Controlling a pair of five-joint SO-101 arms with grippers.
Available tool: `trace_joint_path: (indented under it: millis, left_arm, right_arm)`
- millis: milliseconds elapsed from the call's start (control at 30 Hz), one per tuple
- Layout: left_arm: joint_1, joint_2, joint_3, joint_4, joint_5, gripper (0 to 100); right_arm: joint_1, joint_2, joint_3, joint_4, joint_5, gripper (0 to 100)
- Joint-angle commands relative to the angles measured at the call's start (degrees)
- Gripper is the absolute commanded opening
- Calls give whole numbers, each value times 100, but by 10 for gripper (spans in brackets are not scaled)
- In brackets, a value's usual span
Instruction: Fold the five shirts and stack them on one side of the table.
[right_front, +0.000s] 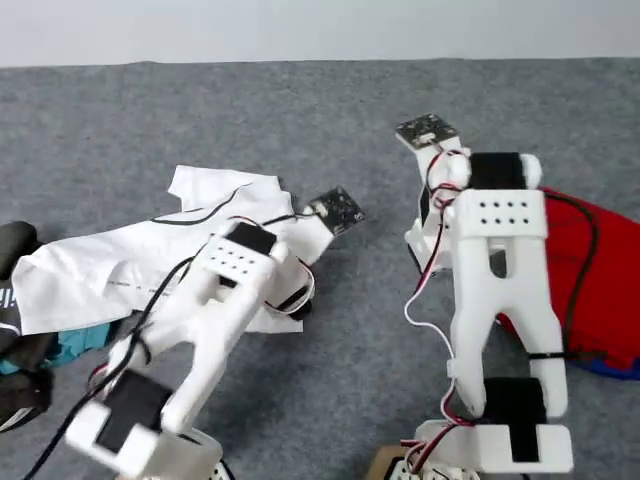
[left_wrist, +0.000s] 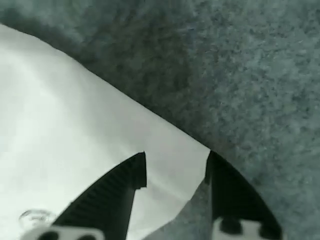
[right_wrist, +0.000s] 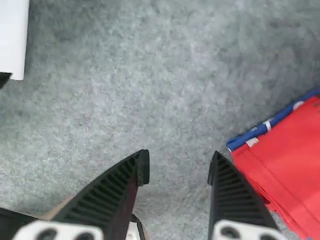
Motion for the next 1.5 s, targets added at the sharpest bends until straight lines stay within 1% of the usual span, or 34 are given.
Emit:
trace_joint_path:
  millis: [0,100,233,300,400,433,567,633,733,833,933,1033,1133,1267,1367,1467]
  left_arm:
    - [35,589,-295,-123,53,198]
    - [9,1152,-585,70,62,195]
    - [-18,1758,-1270,563,70,180]
    - [-18,2092,-1587,747,35,134]
    - [9,2444,-1965,976,-105,7]
    - [9,2462,-2070,1099,-149,3]
    - [-79,1916,-2536,1679,-35,3]
    - [-123,1310,-2738,1952,-18,3]
    - [-378,352,-3073,2391,-18,3]
    - [-967,-352,-3407,2919,-44,4]
    - [-1916,-589,-3512,3429,-308,4]
    - [-3156,-545,-3459,3429,-589,4]
    - [-4079,-141,-3442,3270,-1002,5]
    - [-4747,958,-3442,2945,-1125,7]
    - [-5011,1802,-3477,2541,-1116,43]
    - [-5116,2207,-3477,2356,-1116,68]
  right_arm:
    - [233,-347,-18,224,44,203]
    - [338,-409,-9,224,44,203]
    - [356,-462,-9,224,44,203]
    - [356,-462,-9,224,44,203]
    - [356,-462,-9,224,44,203]
    - [356,-462,-9,224,44,203]
    - [347,-462,-9,224,44,203]
    - [330,-462,-9,224,44,203]
    - [321,-462,-9,224,53,203]
    - [321,-462,-18,224,141,203]
    - [321,-435,-18,224,360,203]
    - [321,-426,-18,224,404,203]
    - [312,-418,-18,224,404,203]
    - [101,-418,-9,224,396,203]
    - [-127,-418,-9,224,378,203]
    - [-259,-418,-9,224,369,203]
